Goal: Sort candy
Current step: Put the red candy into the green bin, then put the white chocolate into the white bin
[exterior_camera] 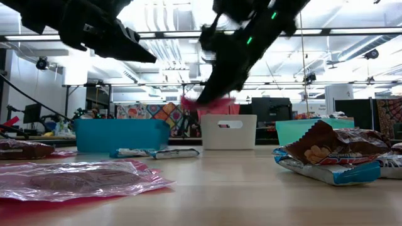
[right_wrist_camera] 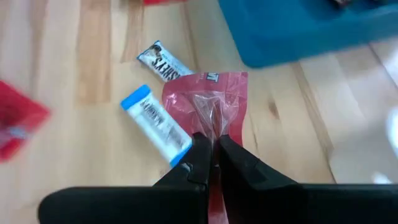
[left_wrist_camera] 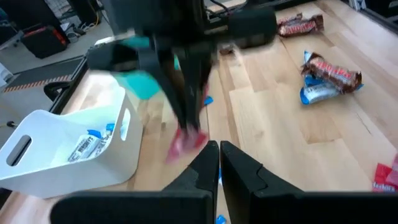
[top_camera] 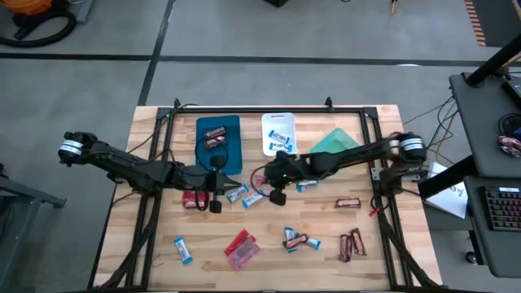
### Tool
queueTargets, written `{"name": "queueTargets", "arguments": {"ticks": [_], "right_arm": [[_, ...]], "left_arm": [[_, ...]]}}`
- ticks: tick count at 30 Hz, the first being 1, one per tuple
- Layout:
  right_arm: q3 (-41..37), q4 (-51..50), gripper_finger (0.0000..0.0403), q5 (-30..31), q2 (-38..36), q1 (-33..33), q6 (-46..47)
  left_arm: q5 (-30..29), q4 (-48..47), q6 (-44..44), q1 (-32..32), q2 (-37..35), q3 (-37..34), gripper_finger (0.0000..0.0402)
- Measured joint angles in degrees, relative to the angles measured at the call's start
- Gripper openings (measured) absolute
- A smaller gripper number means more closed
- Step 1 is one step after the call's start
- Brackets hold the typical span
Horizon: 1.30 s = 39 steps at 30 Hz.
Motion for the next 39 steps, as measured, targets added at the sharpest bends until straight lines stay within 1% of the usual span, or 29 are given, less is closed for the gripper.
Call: {"name": "queueTargets", "arguments": {"ticks": [2,3,5,9,10,12,16,20,24,27,30,37,39], "right_arm": [[0.02,-7.00,0.0015,0.80,-3.65,-0.12,3.58],[-0.03,-10.82,0.0014,2.20,-5.29,-0.24,5.28],[-0.56,-17.29,0.0014,7.69,-8.33,-0.31,8.85],[-3.50,-28.77,0.0014,20.98,-14.43,-0.44,17.17],[-4.77,-30.99,0.0014,23.26,-16.04,-0.62,19.71],[-8.09,-33.69,0.0014,25.92,-19.19,-1.21,24.45],[-16.13,-33.49,0.0014,27.22,-25.90,-2.99,31.46],[-23.90,-31.76,0.0014,27.31,-30.88,-4.72,37.21],[-30.27,-25.76,0.0014,27.48,-34.32,-5.31,37.73],[-33.18,-20.42,0.0023,27.48,-35.89,-5.49,37.71],[-34.63,-17.55,0.0046,27.54,-36.72,-5.49,37.43],[-34.71,-17.45,0.0123,27.54,-36.64,-5.60,37.40],[-34.71,-17.41,0.0139,27.55,-36.95,-5.60,37.36]], "left_arm": [[0.00,-0.95,-0.39,0.00,0.00,0.43,0.0000],[0.00,-1.16,-0.56,0.00,0.06,0.56,0.0000],[0.00,-1.35,-0.81,0.00,0.09,0.58,0.0000],[-0.02,-1.28,-1.58,0.00,0.09,0.64,0.0000],[-0.02,-1.24,-1.89,0.00,0.09,0.64,0.0000],[-0.02,-1.25,-2.10,0.00,0.09,0.64,0.0000],[-0.02,-1.15,-2.11,0.00,0.09,0.74,0.0000],[-0.07,-0.73,-1.91,0.01,0.09,0.75,0.0000],[-1.63,-0.63,-1.89,0.02,0.09,0.75,0.0000],[-2.32,-0.43,-1.89,0.02,0.08,0.75,0.0000],[-2.43,-0.42,-1.89,0.02,0.07,0.75,0.0000],[-2.43,-0.43,-2.71,0.02,0.07,0.75,0.0000],[-2.45,-0.50,-3.32,0.02,0.07,0.75,0.0000]]}}
